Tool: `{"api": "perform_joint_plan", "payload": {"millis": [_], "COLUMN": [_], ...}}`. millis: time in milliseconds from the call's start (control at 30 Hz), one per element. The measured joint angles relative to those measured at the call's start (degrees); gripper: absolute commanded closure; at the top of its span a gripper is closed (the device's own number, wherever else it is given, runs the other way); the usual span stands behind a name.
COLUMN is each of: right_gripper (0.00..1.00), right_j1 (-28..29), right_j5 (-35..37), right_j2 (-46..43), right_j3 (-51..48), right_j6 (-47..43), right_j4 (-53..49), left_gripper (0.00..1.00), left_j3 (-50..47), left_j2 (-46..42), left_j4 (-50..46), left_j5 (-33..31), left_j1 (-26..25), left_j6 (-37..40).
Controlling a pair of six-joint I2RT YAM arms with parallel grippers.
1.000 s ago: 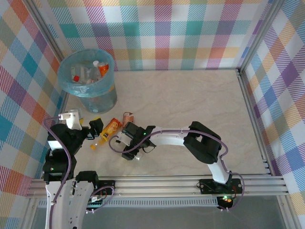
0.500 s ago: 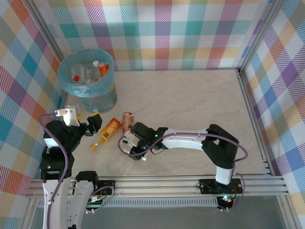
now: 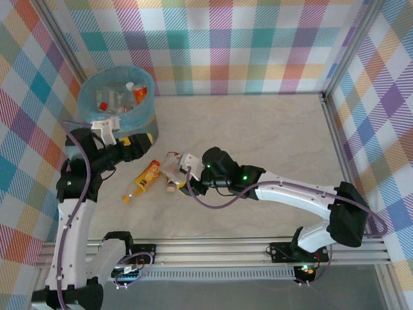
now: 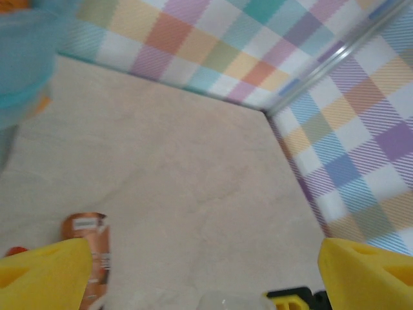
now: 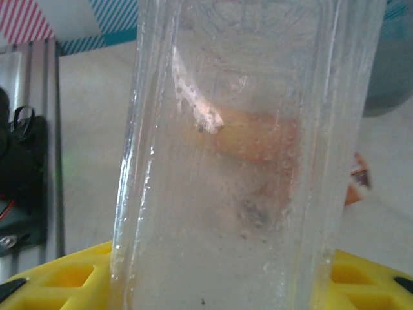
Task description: Put the plastic bottles in the bin
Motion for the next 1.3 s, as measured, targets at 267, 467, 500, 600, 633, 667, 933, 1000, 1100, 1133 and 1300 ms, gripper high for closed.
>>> {"api": "perform_joint_plan", "payload": {"millis": [267, 467, 500, 600, 633, 667, 933, 1000, 1100, 1133, 1300], "right_gripper": [0.50, 0.49, 0.49, 0.49, 0.49, 0.49, 0.49, 0.49, 0.48, 0.48, 0.47], "right_j1": [-1.53, -1.64, -1.64, -1.88, -1.97, -1.99, -1.97, -1.97, -1.95, -1.97, -1.97], "right_j5": [1.90, 2.08, 1.86, 1.73, 1.73, 1.75, 1.55, 1.60, 1.57, 1.60, 1.62], "right_j2": [-1.84, -2.43, -2.54, -2.86, -2.95, -3.06, -5.27, -5.66, -5.77, -5.77, -5.77], "right_j3": [0.00, 0.00, 0.00, -0.02, -0.17, -0.42, -1.64, -2.25, -2.97, -3.02, -3.37], "right_j6": [-3.10, -5.09, -5.25, -5.29, -5.31, -5.29, -6.40, -6.64, -6.99, -7.17, -7.76], "right_j4": [2.62, 4.59, 4.90, 4.96, 5.01, 5.09, 8.35, 8.79, 9.49, 9.51, 9.88], "left_gripper": [0.09, 0.10, 0.10, 0.10, 0.10, 0.10, 0.10, 0.12, 0.20, 0.23, 0.42], "left_j3": [1.22, 2.91, 3.37, 4.17, 4.37, 4.48, 4.48, 4.48, 4.37, 4.35, 4.24], "left_j2": [4.92, 5.55, 5.75, 6.43, 6.67, 6.91, 8.72, 8.74, 8.74, 8.74, 8.72], "left_j4": [-0.28, -1.22, -1.86, -2.36, -2.47, -2.73, -5.64, -5.46, -5.44, -5.27, -4.42], "left_j5": [7.34, 8.11, 7.87, 6.64, 6.29, 6.01, 4.68, 4.68, 5.11, 5.27, 6.67], "left_j1": [-7.08, -11.74, -12.48, -13.51, -13.84, -14.14, -16.09, -16.15, -16.26, -16.37, -16.57], "left_j6": [-1.20, 0.00, 0.42, 1.53, 1.79, 2.08, 3.52, 3.56, 3.54, 3.34, 3.06]}}
